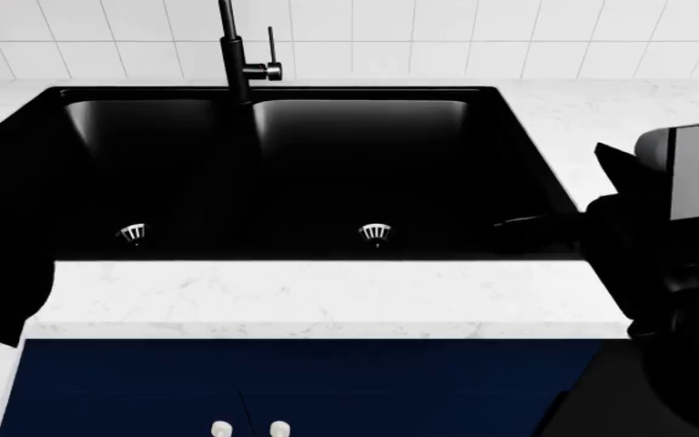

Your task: Pick the salami from the plate and place it on the cutting board. Then pick the condiment bottle from the cabinet and place it next to the cutting board.

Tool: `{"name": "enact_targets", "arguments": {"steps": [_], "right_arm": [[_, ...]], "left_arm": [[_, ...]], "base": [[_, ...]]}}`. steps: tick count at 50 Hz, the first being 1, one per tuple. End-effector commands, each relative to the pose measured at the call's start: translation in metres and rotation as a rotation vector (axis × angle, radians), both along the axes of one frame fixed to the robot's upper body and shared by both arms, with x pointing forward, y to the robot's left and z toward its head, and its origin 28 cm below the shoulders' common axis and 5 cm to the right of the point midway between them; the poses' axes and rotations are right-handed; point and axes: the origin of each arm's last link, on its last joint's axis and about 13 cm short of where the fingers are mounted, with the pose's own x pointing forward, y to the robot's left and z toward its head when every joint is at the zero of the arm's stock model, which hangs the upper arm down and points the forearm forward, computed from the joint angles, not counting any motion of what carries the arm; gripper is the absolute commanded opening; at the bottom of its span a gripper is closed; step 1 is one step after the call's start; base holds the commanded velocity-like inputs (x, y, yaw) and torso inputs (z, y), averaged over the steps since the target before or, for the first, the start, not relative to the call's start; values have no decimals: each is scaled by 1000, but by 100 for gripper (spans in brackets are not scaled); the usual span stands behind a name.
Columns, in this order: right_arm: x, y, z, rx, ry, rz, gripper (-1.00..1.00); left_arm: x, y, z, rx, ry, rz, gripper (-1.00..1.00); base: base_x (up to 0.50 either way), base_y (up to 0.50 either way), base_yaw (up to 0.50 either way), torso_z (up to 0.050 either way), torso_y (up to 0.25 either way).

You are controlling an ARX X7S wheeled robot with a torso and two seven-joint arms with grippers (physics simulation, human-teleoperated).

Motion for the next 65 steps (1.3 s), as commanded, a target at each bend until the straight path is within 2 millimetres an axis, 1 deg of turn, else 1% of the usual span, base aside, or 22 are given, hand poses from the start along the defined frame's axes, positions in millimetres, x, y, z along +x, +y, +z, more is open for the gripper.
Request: {"name": "enact_targets", "arguments": {"steps": [1,5,8,11,14,18,22,28,36,55,65], "right_arm": [[1,5,-8,-35,-44,-13,100],[3,9,-13,-41,-77,-27,100],[0,11,-15,-30,-102,-28,100],[-6,12,-15,-8,-131,-19,100],[-10,13,-18,8,-146,-34,100],[-18,13,-22,11,-148,-58,100],[-24,13,-24,-3,-149,-86,100],[-24,15,-28,-20,-144,-78,100],[-25,16,-31,7,-153,-65,100],[-25,18,-31,23,-161,-53,100],[-29,18,-32,30,-171,-49,100]], "left_arm": [[-12,1,-64,88,-26,82,-100],[-7,3,-81,105,-24,126,-100],[-4,5,-92,118,-23,161,-100],[10,7,-118,144,-23,208,-100],[19,9,-139,194,-18,246,-100],[28,12,-162,246,-13,283,-100],[34,13,-176,268,-22,318,-100],[32,13,-194,275,-22,356,-100],[22,15,-204,219,-2,386,-100],[18,13,-206,189,-9,384,-100],[16,11,-208,184,-10,372,-100]], "base": [[0,0,0,0,0],[0,0,0,0,0],[0,0,0,0,0],[0,0,0,0,0],[0,0,0,0,0],[0,0,0,0,0],[0,0,0,4,0],[0,0,0,0,3],[0,-33,0,0,0],[0,-500,0,0,1],[0,-500,0,0,1]]}}
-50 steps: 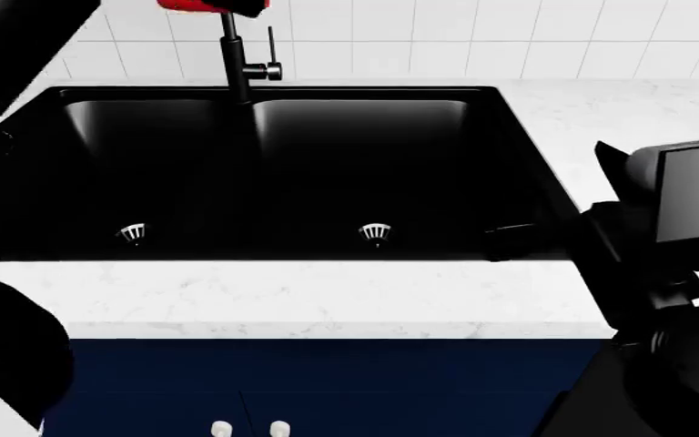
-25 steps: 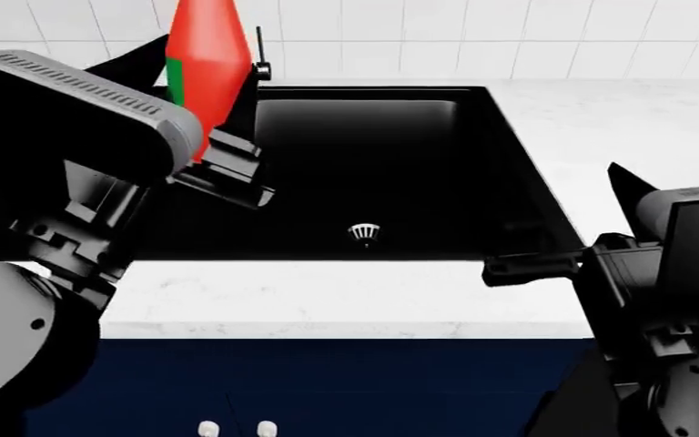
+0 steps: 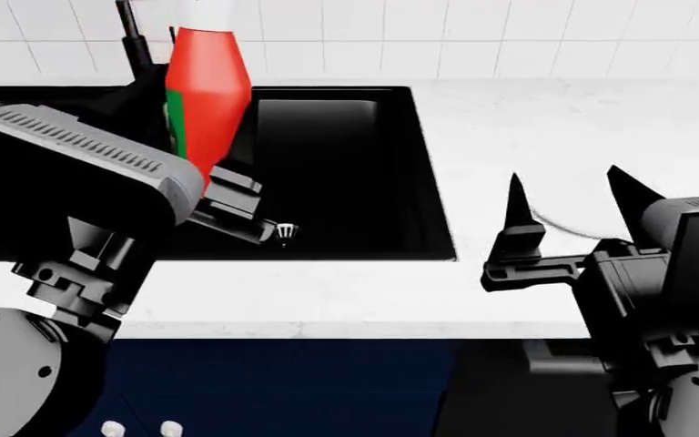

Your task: Pick the salami from the plate and place it on the cutting board. Then pick the condiment bottle from the cabinet and place it next to the cutting board.

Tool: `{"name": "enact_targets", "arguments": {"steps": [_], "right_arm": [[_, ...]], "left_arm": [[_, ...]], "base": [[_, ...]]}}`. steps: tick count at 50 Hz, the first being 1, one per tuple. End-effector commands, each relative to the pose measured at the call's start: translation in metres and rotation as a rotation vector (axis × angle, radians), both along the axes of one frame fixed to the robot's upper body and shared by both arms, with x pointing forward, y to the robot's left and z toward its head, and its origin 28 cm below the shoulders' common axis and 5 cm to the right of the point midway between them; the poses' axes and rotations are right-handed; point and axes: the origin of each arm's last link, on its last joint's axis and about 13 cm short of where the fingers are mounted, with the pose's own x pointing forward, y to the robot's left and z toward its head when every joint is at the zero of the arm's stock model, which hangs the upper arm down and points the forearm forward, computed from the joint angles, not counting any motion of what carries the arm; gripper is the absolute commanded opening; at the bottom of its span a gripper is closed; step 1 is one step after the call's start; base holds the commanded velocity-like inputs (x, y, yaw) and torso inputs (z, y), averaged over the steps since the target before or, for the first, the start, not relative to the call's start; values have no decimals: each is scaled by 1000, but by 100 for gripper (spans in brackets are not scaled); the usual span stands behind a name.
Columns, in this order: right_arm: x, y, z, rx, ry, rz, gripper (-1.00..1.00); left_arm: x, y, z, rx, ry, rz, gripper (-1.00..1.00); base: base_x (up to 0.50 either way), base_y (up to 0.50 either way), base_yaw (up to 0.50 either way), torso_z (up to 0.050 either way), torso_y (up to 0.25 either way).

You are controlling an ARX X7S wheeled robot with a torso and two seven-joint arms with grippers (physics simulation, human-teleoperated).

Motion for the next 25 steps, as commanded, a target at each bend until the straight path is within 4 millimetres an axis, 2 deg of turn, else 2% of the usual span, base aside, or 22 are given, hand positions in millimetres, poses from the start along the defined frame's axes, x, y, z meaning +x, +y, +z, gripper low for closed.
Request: {"name": "enact_targets", "arguments": {"steps": [1,25], "right_arm": [[-2,1,-1,8,-9,7,100],[-4,1,-4,25,-14,11,100]], "left_arm": [[-3,-1,-1,-21,-20,5,-100],[-3,-2,-2,-44,-22,1,-100]], "base": [[0,-500,0,0,0],[0,-500,0,0,0]]}}
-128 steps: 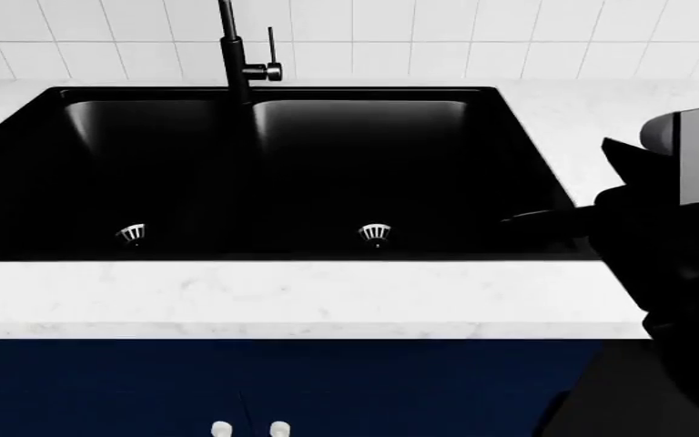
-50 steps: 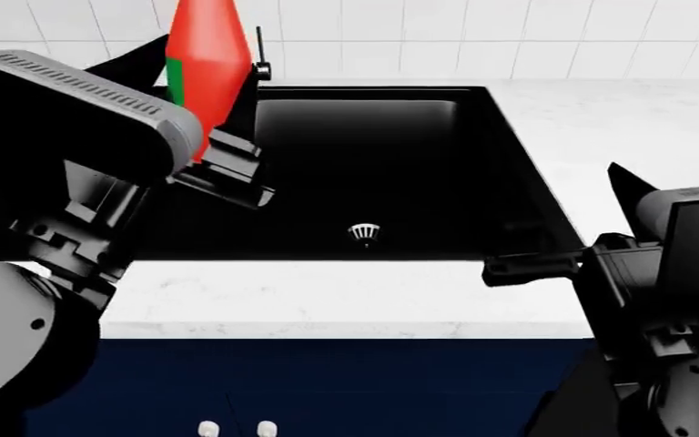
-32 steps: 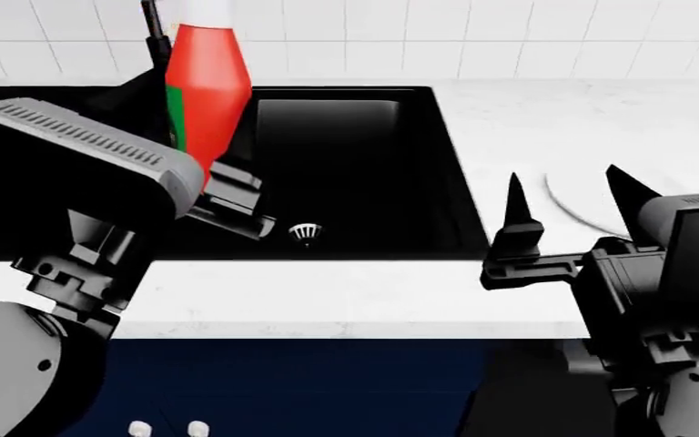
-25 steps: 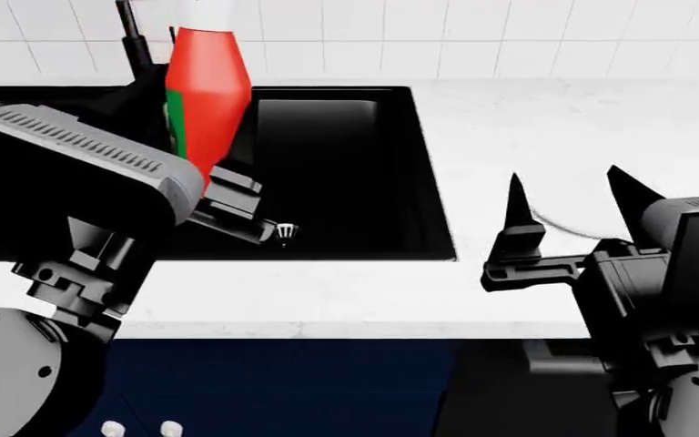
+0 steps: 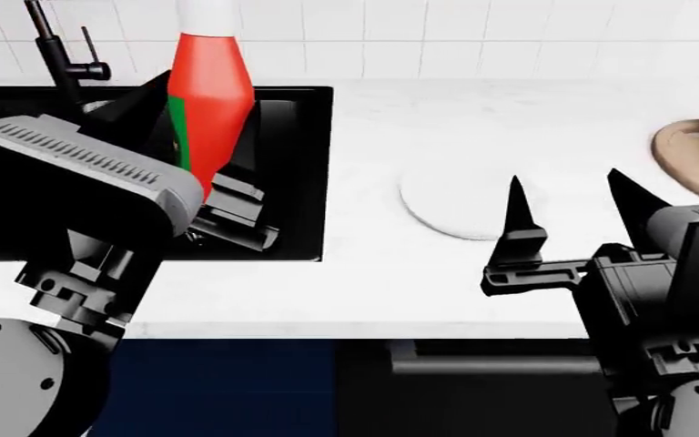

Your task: Pick the salami from the plate and place it on the cutting board. Then pick the condiment bottle from the cabinet and place it next to the cutting board.

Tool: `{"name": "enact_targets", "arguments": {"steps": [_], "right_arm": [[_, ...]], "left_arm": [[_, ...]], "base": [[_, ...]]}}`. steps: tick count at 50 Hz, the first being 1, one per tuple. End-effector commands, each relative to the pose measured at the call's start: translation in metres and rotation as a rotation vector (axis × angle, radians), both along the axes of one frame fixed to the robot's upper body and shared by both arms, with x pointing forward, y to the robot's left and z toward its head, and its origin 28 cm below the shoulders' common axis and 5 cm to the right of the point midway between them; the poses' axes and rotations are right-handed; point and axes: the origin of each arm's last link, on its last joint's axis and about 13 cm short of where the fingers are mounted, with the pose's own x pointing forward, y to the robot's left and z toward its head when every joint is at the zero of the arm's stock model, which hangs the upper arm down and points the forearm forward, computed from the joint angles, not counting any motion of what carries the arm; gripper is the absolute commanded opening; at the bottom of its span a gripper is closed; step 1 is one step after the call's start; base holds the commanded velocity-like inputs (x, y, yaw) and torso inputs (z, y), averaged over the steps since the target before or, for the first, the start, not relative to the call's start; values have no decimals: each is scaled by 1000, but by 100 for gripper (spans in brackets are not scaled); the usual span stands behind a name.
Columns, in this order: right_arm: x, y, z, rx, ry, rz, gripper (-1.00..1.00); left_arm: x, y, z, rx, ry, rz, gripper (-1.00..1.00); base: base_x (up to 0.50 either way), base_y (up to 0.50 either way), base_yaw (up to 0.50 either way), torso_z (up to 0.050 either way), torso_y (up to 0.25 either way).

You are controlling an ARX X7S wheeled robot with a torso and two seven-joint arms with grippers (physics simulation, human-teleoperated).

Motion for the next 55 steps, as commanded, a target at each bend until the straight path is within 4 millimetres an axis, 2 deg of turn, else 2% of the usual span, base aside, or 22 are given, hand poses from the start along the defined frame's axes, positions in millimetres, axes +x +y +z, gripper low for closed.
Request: {"name": "enact_targets", "arguments": {"steps": [1,55], "right_arm": [[-1,0,-1,9,-1,4,100],[0,3,-6,47,-17,22,100]], "left_arm": [[0,0,2,-26,-18,13,-100],[-3,1,3,-46,-24,17,-100]], "base": [[0,-500,0,0,0],[14,-500,0,0,1]]}}
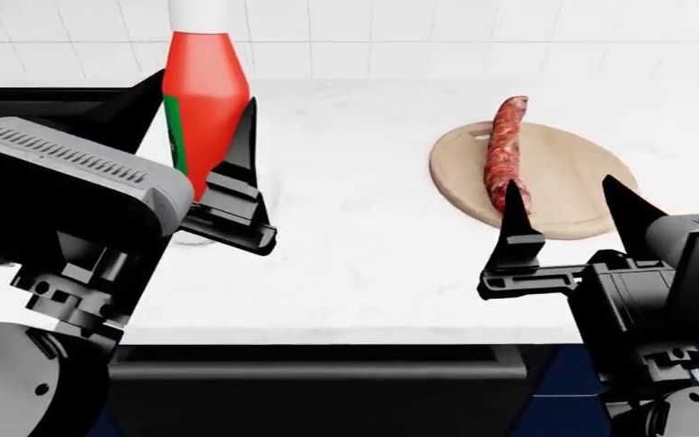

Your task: Pick the salami from the plate and place it on the cutting board. Then pick the condiment bottle from the cabinet and place it next to the cutting board.

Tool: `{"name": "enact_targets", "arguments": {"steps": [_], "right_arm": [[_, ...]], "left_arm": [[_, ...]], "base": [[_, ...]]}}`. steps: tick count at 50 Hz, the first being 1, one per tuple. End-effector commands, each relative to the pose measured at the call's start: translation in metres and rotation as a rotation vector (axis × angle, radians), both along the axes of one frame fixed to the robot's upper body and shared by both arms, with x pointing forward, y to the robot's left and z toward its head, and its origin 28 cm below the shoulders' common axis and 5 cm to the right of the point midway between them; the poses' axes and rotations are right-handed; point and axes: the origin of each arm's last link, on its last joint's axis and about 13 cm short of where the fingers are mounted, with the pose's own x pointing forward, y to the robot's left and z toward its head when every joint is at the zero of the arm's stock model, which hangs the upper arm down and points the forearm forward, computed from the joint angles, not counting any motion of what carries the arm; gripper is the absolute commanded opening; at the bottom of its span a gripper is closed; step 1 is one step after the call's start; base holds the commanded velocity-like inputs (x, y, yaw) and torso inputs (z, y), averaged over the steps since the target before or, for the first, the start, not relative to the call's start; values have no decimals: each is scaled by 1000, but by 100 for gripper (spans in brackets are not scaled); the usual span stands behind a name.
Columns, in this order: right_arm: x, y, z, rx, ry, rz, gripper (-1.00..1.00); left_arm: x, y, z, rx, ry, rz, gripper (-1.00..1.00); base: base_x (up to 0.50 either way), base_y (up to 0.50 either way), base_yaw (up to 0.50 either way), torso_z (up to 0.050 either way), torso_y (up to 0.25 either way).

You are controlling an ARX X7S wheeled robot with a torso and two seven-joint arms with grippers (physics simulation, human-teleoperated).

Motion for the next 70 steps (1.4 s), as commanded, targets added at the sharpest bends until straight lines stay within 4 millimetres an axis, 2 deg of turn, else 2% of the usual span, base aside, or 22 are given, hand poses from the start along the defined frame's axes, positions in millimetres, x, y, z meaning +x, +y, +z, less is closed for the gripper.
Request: {"name": "enact_targets", "arguments": {"steps": [1,27,33,35,38,41,44,51,57,70], "right_arm": [[0,1,0,12,-12,10,100],[-2,-2,0,22,-13,1,100],[-1,-3,2,-14,32,-11,100],[-1,-4,8,-14,63,2,100],[-2,-11,31,-6,109,19,100],[-5,-17,54,-35,141,17,100],[-5,-21,68,-51,156,0,100],[-4,-23,82,-81,164,-11,100],[-4,-22,82,-89,166,-11,100],[-4,-23,82,-89,166,-14,100]], "left_arm": [[-1,1,3,-20,-20,17,-100],[0,2,4,-24,-24,21,-100],[2,3,5,3,-26,27,-100],[7,5,6,31,-19,23,-100],[16,10,13,62,-2,18,-100],[29,16,19,32,36,16,-100],[40,18,20,20,39,21,-100],[59,14,-1,-12,14,52,-100],[68,9,-18,-13,-10,33,-100],[70,4,-58,-16,-51,2,-100]], "base": [[230,-500,0,0,0],[275,-439,0,0,1],[24,-13,0,0,2],[0,0,0,0,0],[0,0,0,0,0],[0,0,0,3,0],[0,0,0,0,0],[0,0,0,0,1],[0,0,0,0,0],[0,0,0,0,1]]}}
